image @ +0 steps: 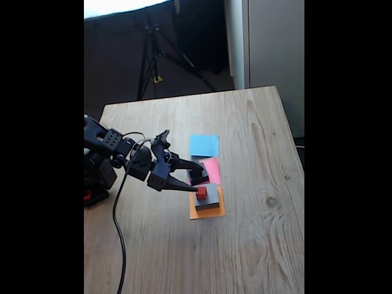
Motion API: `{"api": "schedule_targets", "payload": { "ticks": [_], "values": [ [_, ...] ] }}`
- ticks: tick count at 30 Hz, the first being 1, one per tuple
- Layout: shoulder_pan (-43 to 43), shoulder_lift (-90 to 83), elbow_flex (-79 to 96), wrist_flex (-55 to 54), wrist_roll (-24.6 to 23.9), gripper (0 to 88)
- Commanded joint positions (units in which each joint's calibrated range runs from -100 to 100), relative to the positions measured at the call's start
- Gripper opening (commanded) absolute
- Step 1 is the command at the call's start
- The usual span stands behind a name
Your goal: Tower of hanoi
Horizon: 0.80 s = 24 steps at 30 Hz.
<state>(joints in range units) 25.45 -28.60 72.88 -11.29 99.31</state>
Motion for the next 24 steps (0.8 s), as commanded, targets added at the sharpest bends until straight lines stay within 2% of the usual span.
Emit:
{"api": "schedule_targets", "payload": {
  "ticks": [1,24],
  "values": [
    [0.2,2.2,1.7,-6.4,0.7,27.1],
    [1.1,15.9,6.1,-22.7,0.7,26.5]
  ]
}}
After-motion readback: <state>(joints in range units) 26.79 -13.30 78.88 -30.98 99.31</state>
